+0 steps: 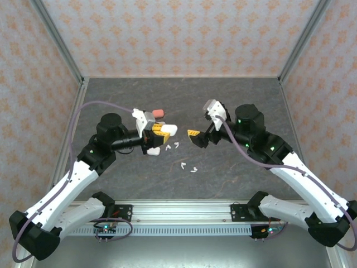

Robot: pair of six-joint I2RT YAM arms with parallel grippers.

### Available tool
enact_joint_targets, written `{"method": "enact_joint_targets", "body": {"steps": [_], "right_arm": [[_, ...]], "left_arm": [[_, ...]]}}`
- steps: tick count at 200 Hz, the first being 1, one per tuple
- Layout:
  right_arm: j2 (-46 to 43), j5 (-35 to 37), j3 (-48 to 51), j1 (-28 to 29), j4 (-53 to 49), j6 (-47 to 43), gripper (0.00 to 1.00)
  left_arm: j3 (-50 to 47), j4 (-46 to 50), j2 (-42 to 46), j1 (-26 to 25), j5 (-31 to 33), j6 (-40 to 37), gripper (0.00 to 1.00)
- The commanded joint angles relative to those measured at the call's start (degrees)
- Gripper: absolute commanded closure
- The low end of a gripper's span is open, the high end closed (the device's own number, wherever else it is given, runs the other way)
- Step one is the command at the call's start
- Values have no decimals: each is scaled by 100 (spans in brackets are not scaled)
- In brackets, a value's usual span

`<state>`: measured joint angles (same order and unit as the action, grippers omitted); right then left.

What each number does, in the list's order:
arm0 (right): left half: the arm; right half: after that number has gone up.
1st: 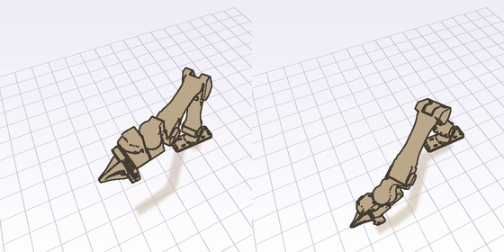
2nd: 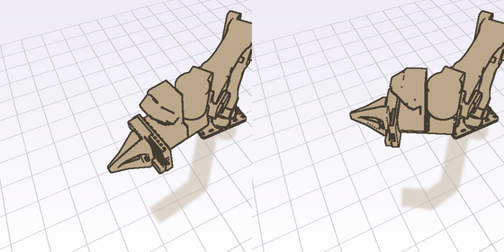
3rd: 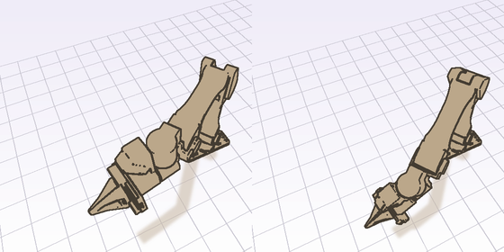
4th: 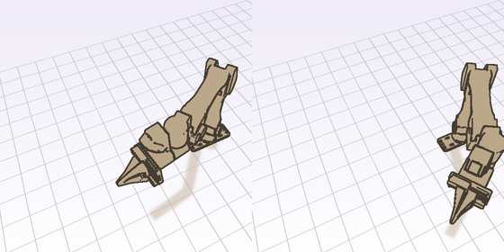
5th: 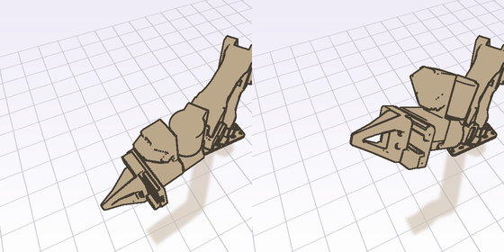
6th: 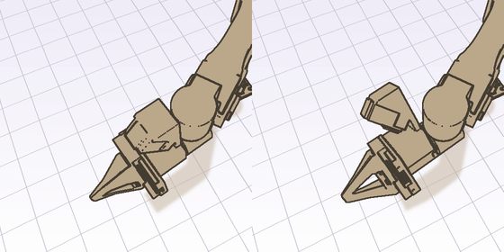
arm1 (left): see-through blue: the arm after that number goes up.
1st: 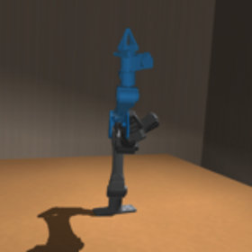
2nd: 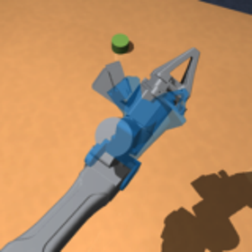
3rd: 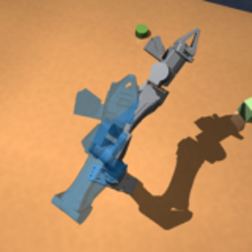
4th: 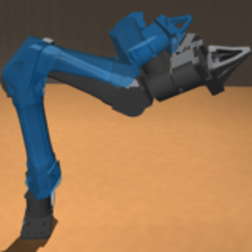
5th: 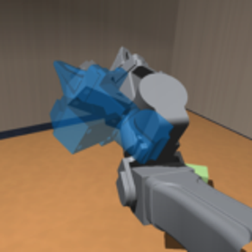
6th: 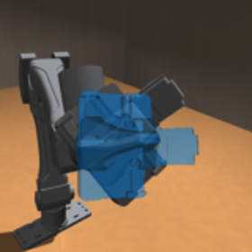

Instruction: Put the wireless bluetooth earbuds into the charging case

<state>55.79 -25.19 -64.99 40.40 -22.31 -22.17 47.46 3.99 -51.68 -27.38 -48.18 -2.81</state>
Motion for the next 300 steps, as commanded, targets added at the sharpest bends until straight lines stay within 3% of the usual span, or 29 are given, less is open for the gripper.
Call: {"method": "enact_joint_targets", "body": {"steps": [1, 102, 201, 300], "right_arm": [[3, -1106, 186, -146, 717, 892, 1], [814, -953, 25, -142, 905, 842, 3], [1016, -448, -32, -166, 995, 908, 4], [1329, -430, -431, -274, 754, 864, 3]], "left_arm": [[-179, -686, 113, -147, 409, -660, 100], [45, -512, -191, -345, 327, -862, 100], [88, -480, -272, -356, 231, -875, 100], [64, -390, -272, -364, 252, -952, 100]]}}
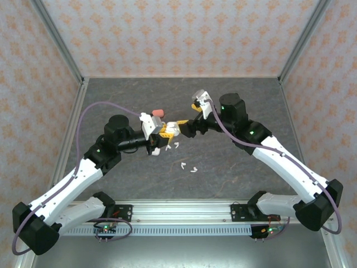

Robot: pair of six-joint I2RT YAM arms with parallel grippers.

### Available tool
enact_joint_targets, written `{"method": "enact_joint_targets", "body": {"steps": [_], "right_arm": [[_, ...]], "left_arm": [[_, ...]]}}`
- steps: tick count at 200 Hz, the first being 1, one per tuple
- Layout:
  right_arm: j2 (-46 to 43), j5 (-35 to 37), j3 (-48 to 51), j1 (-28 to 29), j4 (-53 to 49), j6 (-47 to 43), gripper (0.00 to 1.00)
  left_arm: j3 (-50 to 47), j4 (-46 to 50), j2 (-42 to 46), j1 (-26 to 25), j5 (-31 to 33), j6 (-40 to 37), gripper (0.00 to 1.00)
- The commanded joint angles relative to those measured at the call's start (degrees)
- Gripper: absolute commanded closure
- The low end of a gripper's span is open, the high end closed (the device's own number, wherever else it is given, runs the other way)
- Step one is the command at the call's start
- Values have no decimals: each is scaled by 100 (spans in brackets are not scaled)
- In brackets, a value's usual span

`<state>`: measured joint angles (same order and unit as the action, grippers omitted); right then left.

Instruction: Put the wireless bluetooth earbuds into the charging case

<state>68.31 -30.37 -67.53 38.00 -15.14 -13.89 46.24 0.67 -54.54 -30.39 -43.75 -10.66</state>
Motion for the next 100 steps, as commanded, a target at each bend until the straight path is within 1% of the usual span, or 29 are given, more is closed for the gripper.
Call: {"method": "enact_joint_targets", "body": {"steps": [1, 44, 48, 68, 87, 100], "right_arm": [[77, 82, -180, -36, 33, 31, 3], [-22, -91, -185, -121, -38, 174, 4], [-184, -109, -183, -128, -41, 204, 4], [-361, -119, -174, -193, -138, 357, 7], [-506, 93, -68, -209, -247, 519, 10], [-562, 304, 76, -223, -322, 652, 13]], "left_arm": [[189, -53, 14, -63, -189, -166, 100], [162, 32, 14, -63, -70, -217, 100], [153, 34, 22, -59, -58, -218, 100], [92, 53, 62, -60, 17, -213, 100], [-24, 18, 156, -63, 83, -183, 100], [-117, -41, 244, -63, 112, -127, 100]]}}
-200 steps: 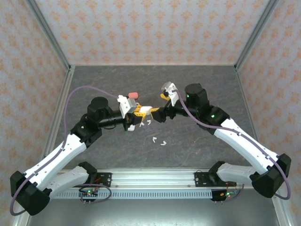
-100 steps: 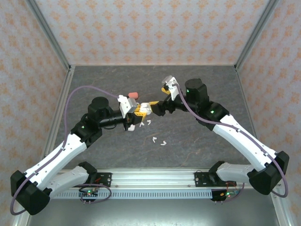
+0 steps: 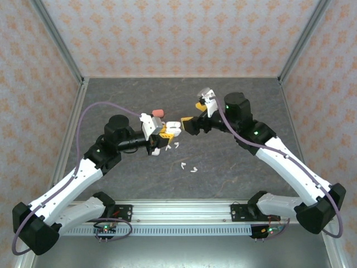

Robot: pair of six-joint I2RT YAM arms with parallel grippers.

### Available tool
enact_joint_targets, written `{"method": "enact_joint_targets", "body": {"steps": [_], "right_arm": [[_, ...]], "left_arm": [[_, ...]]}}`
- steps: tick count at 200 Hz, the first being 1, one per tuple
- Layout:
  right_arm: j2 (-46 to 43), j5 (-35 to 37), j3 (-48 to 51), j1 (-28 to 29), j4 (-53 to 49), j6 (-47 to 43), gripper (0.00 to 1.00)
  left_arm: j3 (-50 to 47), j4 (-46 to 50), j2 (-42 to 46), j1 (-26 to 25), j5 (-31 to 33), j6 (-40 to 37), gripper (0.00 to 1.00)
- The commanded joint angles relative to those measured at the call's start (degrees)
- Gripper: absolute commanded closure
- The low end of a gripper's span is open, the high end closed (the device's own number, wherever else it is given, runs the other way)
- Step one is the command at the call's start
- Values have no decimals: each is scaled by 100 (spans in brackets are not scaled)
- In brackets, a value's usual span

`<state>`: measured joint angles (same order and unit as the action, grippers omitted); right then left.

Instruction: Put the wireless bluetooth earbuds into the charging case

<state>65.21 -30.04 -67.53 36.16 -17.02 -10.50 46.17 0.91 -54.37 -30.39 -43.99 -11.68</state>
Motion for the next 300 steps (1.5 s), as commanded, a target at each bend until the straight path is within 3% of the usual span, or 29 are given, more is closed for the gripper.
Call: {"method": "enact_joint_targets", "body": {"steps": [1, 49, 86, 141, 191, 300], "right_arm": [[-253, 284, 88, -39, -135, 330, 14], [17, 361, 761, -39, -257, 1095, 34], [617, -194, 1351, -15, 66, 1705, 46], [1988, -188, 1647, 642, 609, 1898, 53], [2896, -55, 1369, 857, 566, 1782, 57], [3500, 17, 1190, 1020, -144, 1603, 62]], "left_arm": [[-123, -69, 234, -63, 136, -17, 100], [-443, -155, 644, -62, 240, 223, 100], [-646, -64, 985, -57, 351, 313, 100], [-780, 32, 1216, -57, 432, 390, 100], [-781, 18, 1227, -60, 478, 412, 100], [-777, 31, 1209, -62, 532, 404, 100]]}}
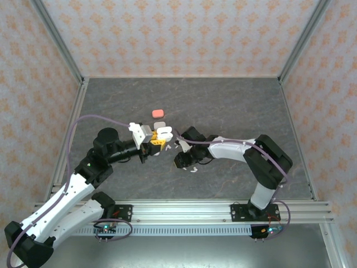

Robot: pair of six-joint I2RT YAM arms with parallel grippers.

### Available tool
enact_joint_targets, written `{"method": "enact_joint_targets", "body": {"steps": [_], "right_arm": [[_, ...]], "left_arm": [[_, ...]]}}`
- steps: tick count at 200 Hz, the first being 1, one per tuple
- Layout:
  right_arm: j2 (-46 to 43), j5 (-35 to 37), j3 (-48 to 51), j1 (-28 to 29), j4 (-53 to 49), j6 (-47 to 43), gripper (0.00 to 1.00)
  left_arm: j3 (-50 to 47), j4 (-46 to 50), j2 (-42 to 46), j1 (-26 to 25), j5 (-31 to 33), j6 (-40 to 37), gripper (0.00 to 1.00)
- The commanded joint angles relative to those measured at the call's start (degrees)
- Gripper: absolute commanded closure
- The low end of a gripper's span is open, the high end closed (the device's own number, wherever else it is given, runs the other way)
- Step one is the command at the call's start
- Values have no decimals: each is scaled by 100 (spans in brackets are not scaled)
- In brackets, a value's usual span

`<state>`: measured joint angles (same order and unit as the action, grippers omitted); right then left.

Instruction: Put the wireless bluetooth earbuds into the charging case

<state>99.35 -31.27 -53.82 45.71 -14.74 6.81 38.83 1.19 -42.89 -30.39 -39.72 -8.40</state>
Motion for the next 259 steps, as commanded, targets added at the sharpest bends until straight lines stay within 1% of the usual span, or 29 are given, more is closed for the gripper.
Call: {"method": "enact_joint_targets", "body": {"steps": [1, 93, 138, 180, 194, 226, 259], "right_arm": [[85, 144, -181, 67, -385, -132, 62], [-183, 601, -33, 96, -931, -136, 61], [-268, 679, -7, 104, -1092, -182, 61], [-228, 639, 21, 104, -983, -183, 63], [-184, 648, 13, 104, -937, -177, 66], [-85, 705, -27, 104, -815, -125, 67], [2, 740, -83, 105, -705, -63, 76]], "left_arm": [[-47, 3, 57, -63, 101, 76, 100], [-47, 15, 70, -60, 136, 58, 100], [-47, 24, 67, -58, 162, 49, 100], [-34, 21, 50, -61, 178, 45, 100], [-35, 36, 44, -62, 184, 41, 100], [-47, 53, 43, -63, 202, 32, 100], [-36, 74, 44, -59, 211, 29, 100]]}}
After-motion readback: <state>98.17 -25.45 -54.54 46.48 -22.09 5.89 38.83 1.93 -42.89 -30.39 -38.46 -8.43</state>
